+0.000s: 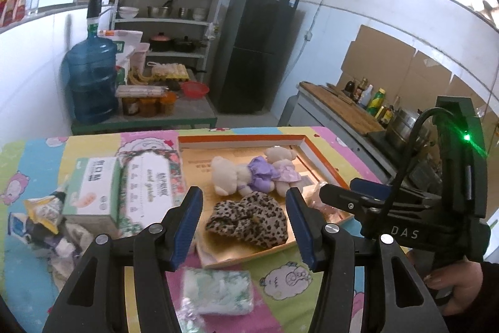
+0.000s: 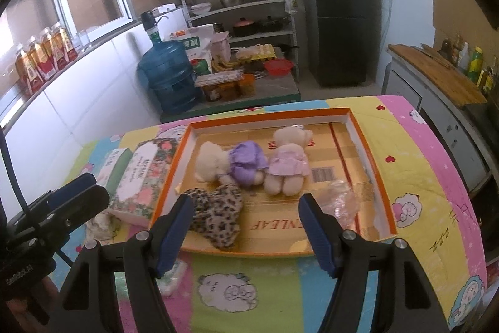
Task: Organize soft objects
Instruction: 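Withdraw both tools from the box toward the pile of snacks and cloth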
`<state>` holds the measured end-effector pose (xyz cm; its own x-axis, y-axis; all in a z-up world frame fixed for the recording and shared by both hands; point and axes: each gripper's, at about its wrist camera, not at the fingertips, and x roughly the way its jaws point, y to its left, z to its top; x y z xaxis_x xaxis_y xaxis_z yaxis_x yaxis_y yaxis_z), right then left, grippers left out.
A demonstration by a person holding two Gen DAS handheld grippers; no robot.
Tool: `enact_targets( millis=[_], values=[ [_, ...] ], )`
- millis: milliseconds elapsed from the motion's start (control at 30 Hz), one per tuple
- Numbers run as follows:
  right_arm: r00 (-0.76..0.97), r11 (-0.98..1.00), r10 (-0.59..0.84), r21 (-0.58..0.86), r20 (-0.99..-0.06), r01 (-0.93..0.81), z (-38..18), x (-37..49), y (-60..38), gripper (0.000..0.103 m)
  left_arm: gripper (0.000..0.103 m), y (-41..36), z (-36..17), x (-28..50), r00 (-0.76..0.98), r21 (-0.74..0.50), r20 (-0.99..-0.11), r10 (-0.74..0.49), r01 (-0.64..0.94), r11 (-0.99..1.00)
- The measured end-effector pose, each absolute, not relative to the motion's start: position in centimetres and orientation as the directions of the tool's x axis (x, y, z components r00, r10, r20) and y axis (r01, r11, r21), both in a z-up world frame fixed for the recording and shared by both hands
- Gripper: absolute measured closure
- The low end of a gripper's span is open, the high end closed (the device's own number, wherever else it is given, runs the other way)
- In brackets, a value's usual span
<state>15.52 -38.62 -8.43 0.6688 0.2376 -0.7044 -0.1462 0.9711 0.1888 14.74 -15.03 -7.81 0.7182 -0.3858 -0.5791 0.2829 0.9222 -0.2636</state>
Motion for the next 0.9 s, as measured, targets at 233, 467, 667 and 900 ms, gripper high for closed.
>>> enact_targets(
  millis=[233, 467, 667, 900],
  values=[
    [0.662, 0.969, 0.246, 0.17, -0.708, -0.179, -8.1, 14.5, -35.8, 0.033, 0.046, -11.5, -7.9, 13.4, 0.735, -0.275, -0.577, -0.356, 0.236, 0.932],
    [0.655, 0.965, 0.259, 0.165, -0.71, -0.203, -8.2, 13.5, -33.1, 0.033, 0.046, -7.5, -8.3, 12.2, 0.751, -0.282, -0.581, -0.314, 0.176, 0.943],
    [0.644, 0.962, 0.269, 0.164, -0.716, -0.219, -8.5, 12.6, -30.8, 0.033, 0.046, -4.6, -8.8, 11.2, 0.759, -0.28, -0.585, -0.286, 0.142, 0.95],
    [0.635, 0.955, 0.289, 0.168, -0.716, -0.245, -8.6, 11.8, -27.8, 0.033, 0.046, -1.7, -9.1, 10.0, 0.767, -0.266, -0.586, -0.262, 0.123, 0.956]
  ],
)
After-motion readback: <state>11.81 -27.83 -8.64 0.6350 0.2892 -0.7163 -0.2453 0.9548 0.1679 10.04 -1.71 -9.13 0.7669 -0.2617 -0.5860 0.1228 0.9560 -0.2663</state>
